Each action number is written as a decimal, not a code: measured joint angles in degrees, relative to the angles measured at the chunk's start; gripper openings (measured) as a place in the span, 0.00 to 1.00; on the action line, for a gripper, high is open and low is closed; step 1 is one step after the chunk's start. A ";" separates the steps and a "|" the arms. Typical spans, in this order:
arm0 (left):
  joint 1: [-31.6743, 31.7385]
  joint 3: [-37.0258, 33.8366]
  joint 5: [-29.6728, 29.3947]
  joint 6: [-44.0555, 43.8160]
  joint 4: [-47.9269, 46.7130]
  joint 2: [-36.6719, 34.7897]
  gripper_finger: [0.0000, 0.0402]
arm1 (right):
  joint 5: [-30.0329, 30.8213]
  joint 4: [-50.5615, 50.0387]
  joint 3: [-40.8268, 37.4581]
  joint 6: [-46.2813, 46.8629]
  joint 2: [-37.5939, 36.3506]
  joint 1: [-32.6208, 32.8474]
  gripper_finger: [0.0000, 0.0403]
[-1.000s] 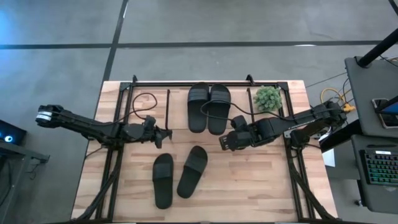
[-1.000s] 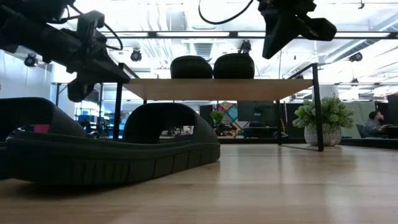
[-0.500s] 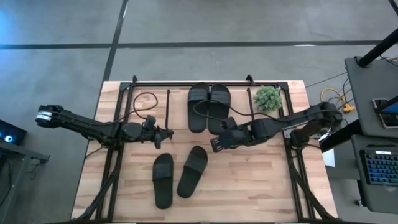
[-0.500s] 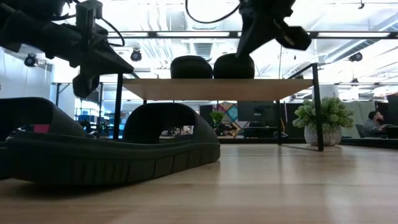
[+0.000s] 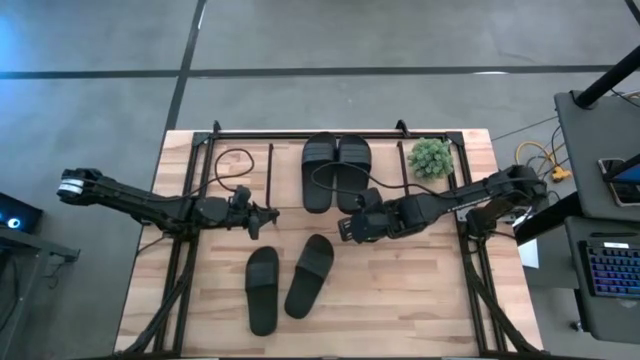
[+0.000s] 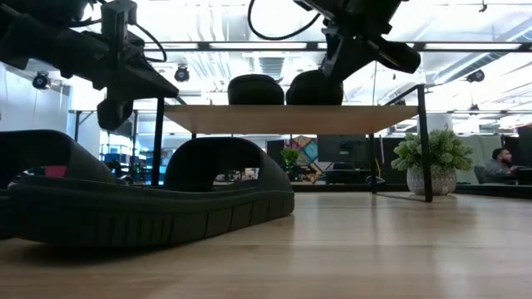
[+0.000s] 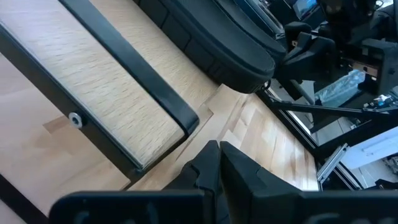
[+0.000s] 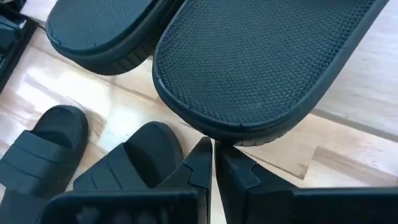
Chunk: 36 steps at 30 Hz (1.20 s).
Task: Pick and place slides into the shelf
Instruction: Adjust the black slide on the shelf, then move the black slides under the shelf
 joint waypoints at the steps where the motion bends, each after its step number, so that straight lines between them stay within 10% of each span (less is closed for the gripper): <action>1: 0.00 0.04 0.04 0.00 0.03 -0.05 0.00 | 0.01 -0.06 0.01 -0.05 -0.06 0.00 0.03; 15: -4.41 0.80 23.66 -2.83 5.28 -0.43 0.00 | -11.00 3.72 0.02 -7.42 -0.53 5.07 0.03; 27: -25.17 27.42 -0.24 7.54 -49.84 7.18 0.00 | -8.91 3.86 0.02 -5.66 -0.46 8.15 0.03; 36: -40.87 33.94 -0.54 2.09 -54.83 21.09 0.00 | -8.79 3.88 0.02 -5.75 -0.44 8.78 0.03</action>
